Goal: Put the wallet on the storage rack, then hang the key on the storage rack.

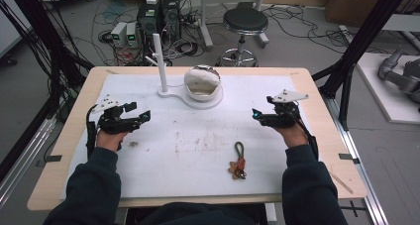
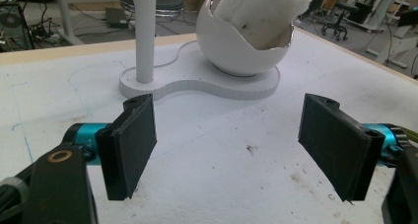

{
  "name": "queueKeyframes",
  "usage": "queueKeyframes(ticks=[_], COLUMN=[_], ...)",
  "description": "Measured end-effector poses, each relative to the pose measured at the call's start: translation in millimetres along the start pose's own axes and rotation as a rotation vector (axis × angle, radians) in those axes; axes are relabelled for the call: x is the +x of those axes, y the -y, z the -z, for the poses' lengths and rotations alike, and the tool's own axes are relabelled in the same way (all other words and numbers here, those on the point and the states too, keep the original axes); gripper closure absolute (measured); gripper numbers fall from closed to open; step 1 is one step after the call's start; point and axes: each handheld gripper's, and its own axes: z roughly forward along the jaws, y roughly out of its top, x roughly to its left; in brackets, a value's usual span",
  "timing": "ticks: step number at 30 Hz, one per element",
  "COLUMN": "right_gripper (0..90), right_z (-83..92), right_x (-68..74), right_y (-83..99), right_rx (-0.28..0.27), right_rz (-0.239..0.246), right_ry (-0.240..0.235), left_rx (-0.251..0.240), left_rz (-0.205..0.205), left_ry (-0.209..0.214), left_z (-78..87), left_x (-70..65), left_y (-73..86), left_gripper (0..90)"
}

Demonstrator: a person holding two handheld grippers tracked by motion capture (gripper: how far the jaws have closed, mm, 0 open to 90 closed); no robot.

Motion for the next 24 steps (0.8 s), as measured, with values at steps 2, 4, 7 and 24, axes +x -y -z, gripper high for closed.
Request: queueKeyframes(ticks=[2, 4, 7, 24], right_gripper=[26.3, 26.4, 26.4, 46.8], right_z=[2.3, 5.2, 12.3, 10.3], right_x=[0.3, -1.4, -3.3, 4.3], right_y=[6.7, 21.1, 24.2, 33.8], right_rx=[-0.007, 0.019, 0.007, 0.073], right_rz=[-0.019, -0.041, -0.062, -0.016], right_ry=[-0.002, -0.020, -0.006, -0.062], left_rx=[0.001, 0.001, 0.005, 0.021], left_rz=[-0.004, -0.005, -0.014, -0.011], left_ry=[0.001, 0.001, 0.003, 0.018], left_z=[0.7, -0.2, -3.1, -10.3], left_x=[-1.2, -2.2, -3.7, -3.8], left_y=[0.0, 0.5, 1.0, 3.1], left_gripper=[22.4, 22.6, 23.6, 23.8])
